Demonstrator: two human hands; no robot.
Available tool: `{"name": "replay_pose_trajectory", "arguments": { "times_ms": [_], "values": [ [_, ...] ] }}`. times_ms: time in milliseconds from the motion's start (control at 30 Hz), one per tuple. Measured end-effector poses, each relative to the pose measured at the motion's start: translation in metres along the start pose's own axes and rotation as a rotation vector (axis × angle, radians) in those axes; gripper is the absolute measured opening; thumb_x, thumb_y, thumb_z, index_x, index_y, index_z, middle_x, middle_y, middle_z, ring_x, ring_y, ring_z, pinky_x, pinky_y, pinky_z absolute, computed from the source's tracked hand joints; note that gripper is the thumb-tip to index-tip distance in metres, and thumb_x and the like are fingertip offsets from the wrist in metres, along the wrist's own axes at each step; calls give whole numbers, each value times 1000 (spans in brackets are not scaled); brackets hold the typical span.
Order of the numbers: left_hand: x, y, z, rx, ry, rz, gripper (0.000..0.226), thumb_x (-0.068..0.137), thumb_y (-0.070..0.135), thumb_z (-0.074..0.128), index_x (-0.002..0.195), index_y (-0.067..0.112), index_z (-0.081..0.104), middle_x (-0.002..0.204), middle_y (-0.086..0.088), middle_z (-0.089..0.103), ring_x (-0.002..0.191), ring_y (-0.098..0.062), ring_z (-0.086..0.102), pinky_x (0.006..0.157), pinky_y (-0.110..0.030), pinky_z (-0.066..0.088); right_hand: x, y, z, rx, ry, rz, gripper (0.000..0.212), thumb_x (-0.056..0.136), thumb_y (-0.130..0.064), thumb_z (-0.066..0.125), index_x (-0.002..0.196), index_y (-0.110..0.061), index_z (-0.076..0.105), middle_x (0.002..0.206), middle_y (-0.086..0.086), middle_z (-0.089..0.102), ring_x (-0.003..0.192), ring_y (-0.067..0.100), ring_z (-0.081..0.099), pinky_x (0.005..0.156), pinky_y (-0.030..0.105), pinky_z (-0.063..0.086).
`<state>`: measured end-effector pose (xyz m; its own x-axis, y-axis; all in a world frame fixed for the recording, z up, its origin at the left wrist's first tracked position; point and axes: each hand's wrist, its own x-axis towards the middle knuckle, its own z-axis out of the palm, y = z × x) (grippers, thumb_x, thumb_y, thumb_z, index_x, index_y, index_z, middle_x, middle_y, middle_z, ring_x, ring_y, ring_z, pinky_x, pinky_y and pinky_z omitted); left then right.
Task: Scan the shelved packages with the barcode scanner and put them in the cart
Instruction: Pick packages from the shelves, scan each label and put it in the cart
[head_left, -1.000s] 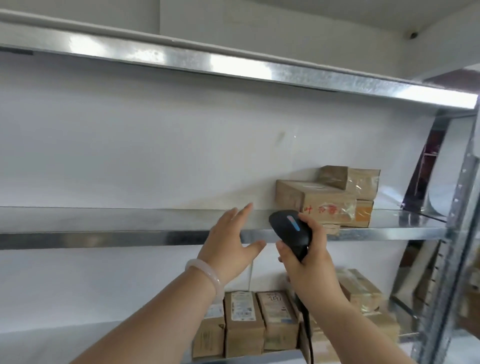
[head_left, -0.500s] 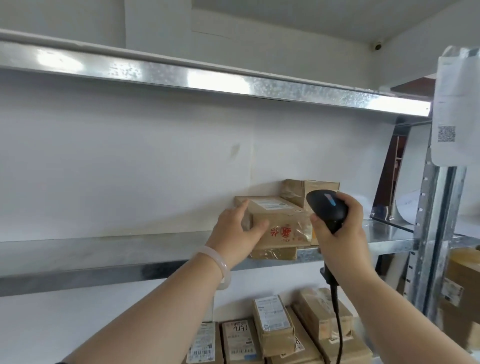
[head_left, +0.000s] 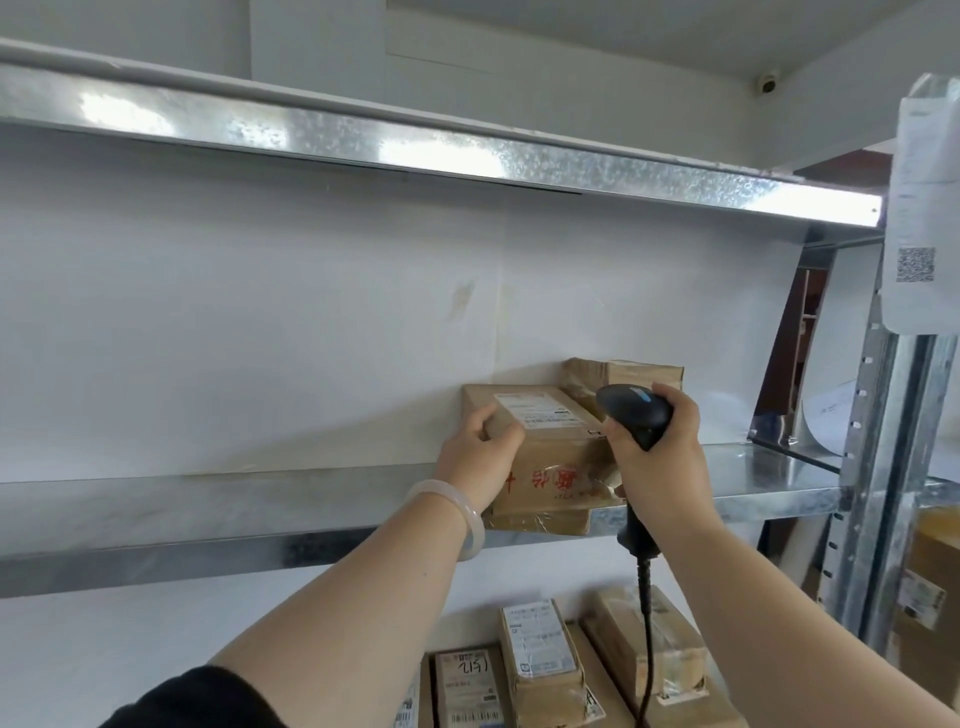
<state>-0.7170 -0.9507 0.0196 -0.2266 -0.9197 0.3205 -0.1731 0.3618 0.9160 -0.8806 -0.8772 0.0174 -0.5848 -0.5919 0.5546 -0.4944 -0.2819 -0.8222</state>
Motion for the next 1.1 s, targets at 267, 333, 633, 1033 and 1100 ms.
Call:
{"name": "replay_pose_trajectory", "arguments": {
  "times_ms": [267,333,633,1033,1100],
  "values": [
    [-33,-19,-28,-101,86,249,49,89,24,65,130,46,50,127,18,54,110,7,54,85,-17,53,-25,-3,2,170,-13,-85,48,88,-25,68,117,-49,39,113,-15,56,102,18,60,79,38,54],
    [-41,-29,-36,-83,119,279,51,89,20,66,130,45,51,132,19,50,119,6,48,92,-18,50,-38,-2,6,197,-43,-113,49,88,-23,69,118,-49,41,112,-17,58,97,11,63,79,39,56],
    [-85,-58,-77,-84,193,252,69,73,22,64,125,62,42,130,26,37,129,-8,46,105,-40,48,-109,1,32,319,-180,-243,60,87,-5,68,129,-38,41,108,-32,58,89,-6,63,65,11,50],
    [-165,-113,-132,-33,221,124,82,84,8,75,134,60,36,144,10,42,128,-15,49,79,-20,57,-177,5,75,409,-369,-312,64,84,4,68,128,-31,39,109,-53,44,103,-19,53,76,-2,40],
    [-176,-119,-142,-1,243,125,83,83,9,76,135,60,36,147,11,38,131,-15,45,83,-23,57,-186,4,82,417,-407,-315,64,84,2,69,129,-33,38,111,-51,44,105,-16,54,78,0,41]
  ]
}}
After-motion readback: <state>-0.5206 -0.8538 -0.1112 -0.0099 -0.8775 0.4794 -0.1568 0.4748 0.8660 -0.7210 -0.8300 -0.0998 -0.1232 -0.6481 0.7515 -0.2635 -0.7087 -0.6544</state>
